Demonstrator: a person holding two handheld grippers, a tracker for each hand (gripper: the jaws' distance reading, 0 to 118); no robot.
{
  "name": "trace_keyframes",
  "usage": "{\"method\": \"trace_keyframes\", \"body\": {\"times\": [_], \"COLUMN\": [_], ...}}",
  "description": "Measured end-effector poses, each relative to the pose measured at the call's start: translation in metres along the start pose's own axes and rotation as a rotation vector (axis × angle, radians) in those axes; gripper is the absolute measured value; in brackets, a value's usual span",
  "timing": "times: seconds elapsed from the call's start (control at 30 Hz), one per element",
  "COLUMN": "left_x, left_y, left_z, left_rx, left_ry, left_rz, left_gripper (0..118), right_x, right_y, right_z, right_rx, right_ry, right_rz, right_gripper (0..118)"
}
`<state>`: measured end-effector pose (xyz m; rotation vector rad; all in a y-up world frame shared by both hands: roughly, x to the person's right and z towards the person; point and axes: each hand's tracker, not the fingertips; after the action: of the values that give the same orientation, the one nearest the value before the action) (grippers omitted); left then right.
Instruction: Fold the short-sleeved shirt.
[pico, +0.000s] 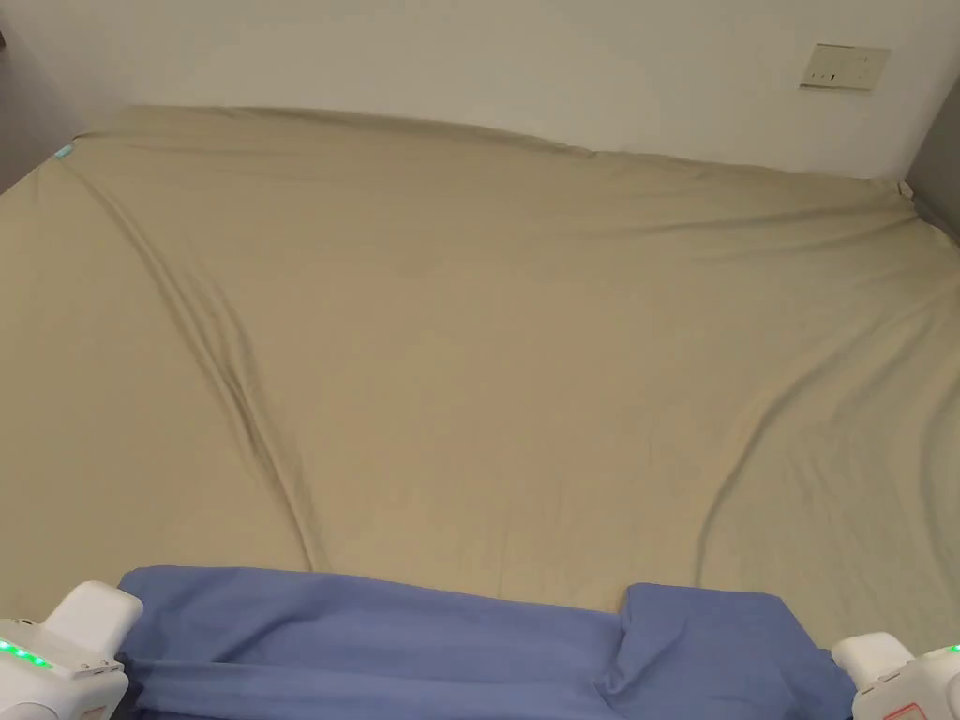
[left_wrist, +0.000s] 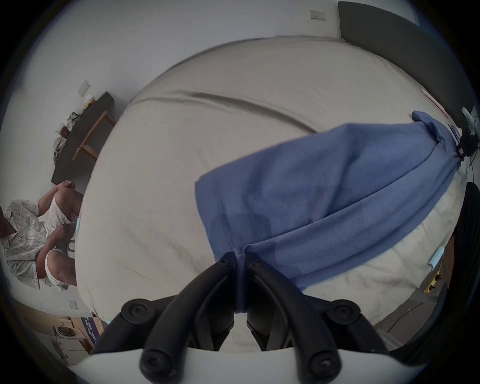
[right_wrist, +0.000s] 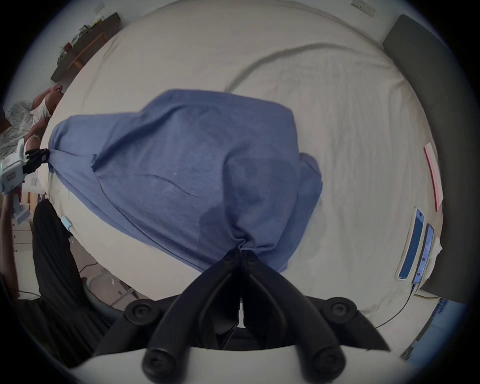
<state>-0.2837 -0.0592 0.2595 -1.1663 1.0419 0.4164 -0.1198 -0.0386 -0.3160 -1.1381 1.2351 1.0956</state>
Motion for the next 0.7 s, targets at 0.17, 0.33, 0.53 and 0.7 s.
{"method": "trace_keyframes", "body": {"times": [0.17,0.33,0.53,0.7], "left_x": [0.005,0.011,0.002,-0.001], "left_y": [0.001,0.012,0.015,0.038], "left_z": [-0.013,-0.022,-0.008,0.072], "left_rx": [-0.057,-0.118,-0.091,0.268], "left_ry": [-0.019,-0.051,-0.054,-0.033], "left_rz": [-0.057,-0.108,-0.044,0.111], "left_gripper": [4,4,15,110], "right_x": [-0.005,-0.003,-0.008,-0.026], "right_y": [0.006,0.014,0.012,0.024], "right_z": [-0.026,-0.032,-0.008,0.077], "right_rx": [-0.068,-0.098,-0.016,0.339], "right_ry": [-0.026,-0.042,-0.075,-0.172], "right_rz": [0.043,0.045,0.033,0.062], "right_gripper": [0,0,23,111]}}
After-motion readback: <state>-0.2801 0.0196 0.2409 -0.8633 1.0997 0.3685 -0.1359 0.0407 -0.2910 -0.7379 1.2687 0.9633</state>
